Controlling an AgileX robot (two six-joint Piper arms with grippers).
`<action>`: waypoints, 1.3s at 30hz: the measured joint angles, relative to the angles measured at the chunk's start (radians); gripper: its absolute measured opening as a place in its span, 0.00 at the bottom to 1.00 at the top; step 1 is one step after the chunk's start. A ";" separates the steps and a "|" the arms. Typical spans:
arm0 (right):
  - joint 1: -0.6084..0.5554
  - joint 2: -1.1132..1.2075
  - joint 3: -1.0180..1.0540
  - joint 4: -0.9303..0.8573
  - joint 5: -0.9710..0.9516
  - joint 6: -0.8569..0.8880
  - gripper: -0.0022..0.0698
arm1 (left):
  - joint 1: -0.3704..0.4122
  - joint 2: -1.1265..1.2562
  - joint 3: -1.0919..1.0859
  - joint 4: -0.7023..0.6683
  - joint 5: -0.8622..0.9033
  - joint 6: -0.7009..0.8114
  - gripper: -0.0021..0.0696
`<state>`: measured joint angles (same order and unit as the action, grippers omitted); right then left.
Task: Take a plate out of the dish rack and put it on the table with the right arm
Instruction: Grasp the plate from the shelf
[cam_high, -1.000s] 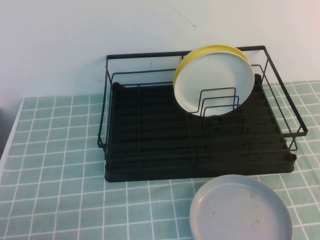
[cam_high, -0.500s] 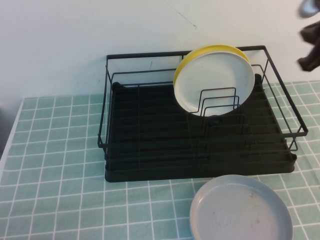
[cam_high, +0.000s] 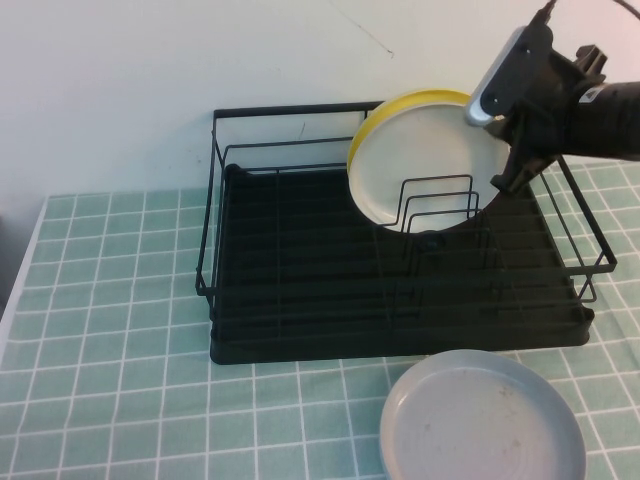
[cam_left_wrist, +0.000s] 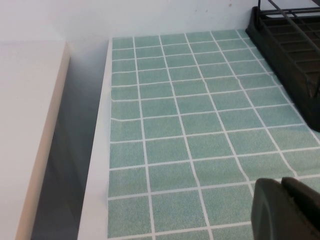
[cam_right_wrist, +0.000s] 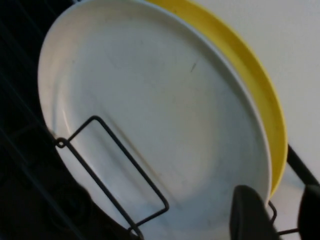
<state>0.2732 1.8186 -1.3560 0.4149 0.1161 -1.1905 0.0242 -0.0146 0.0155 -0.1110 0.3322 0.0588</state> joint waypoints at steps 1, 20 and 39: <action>0.000 0.004 -0.002 0.022 0.002 0.000 0.35 | 0.000 0.000 0.000 0.000 0.000 0.000 0.02; 0.000 0.165 -0.248 0.131 0.224 -0.002 0.60 | 0.000 0.000 0.000 0.000 0.000 -0.002 0.02; 0.002 0.165 -0.320 0.117 0.406 -0.033 0.60 | 0.000 0.000 0.000 0.000 0.000 -0.002 0.02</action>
<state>0.2747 1.9835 -1.6761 0.5321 0.5224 -1.2236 0.0242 -0.0146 0.0155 -0.1110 0.3322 0.0567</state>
